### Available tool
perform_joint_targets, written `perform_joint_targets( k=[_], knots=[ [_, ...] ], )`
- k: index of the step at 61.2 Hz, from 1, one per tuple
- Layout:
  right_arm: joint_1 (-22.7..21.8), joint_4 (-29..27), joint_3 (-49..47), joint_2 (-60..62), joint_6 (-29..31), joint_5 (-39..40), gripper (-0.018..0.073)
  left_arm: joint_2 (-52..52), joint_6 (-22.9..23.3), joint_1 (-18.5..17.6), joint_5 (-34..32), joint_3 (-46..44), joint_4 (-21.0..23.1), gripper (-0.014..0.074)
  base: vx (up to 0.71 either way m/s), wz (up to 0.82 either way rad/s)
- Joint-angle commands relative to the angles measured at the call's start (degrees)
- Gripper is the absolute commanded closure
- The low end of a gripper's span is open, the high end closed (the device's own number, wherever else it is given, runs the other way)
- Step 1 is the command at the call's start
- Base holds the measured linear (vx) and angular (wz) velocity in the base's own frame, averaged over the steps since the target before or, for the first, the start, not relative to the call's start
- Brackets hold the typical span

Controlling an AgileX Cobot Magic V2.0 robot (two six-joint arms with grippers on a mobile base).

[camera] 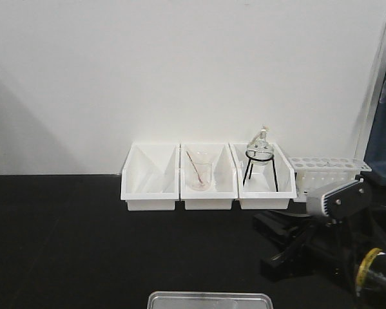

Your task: Move beaker to silver tray on left bench

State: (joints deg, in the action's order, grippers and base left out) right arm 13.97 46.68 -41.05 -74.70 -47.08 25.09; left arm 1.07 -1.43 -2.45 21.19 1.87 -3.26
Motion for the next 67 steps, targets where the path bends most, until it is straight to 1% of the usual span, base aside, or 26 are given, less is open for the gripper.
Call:
perform_joint_targets(
  k=[1,9,22,67],
  knots=[
    [-0.35,1.29,-1.03,6.60,-1.89,-6.98,0.0576,0.42,0.10,-0.41,-4.32,1.14,0.15,0.0595,0.00,0.00],
    [-0.35,2.04,1.96,12.70,-1.89,-10.55,0.0575,0.42,0.10,-0.41,-4.32,1.14,0.15,0.0595,0.00,0.00],
    [-0.35,2.09,7.21,15.88,-1.83,-10.79,0.0575,0.42,0.10,-0.41,-4.32,1.14,0.15,0.0595,0.00,0.00],
    [-0.35,2.25,7.37,15.79,-1.83,-10.80,0.0573,0.42,0.10,-0.41,-4.32,1.14,0.15,0.0595,0.00,0.00]
  ],
)
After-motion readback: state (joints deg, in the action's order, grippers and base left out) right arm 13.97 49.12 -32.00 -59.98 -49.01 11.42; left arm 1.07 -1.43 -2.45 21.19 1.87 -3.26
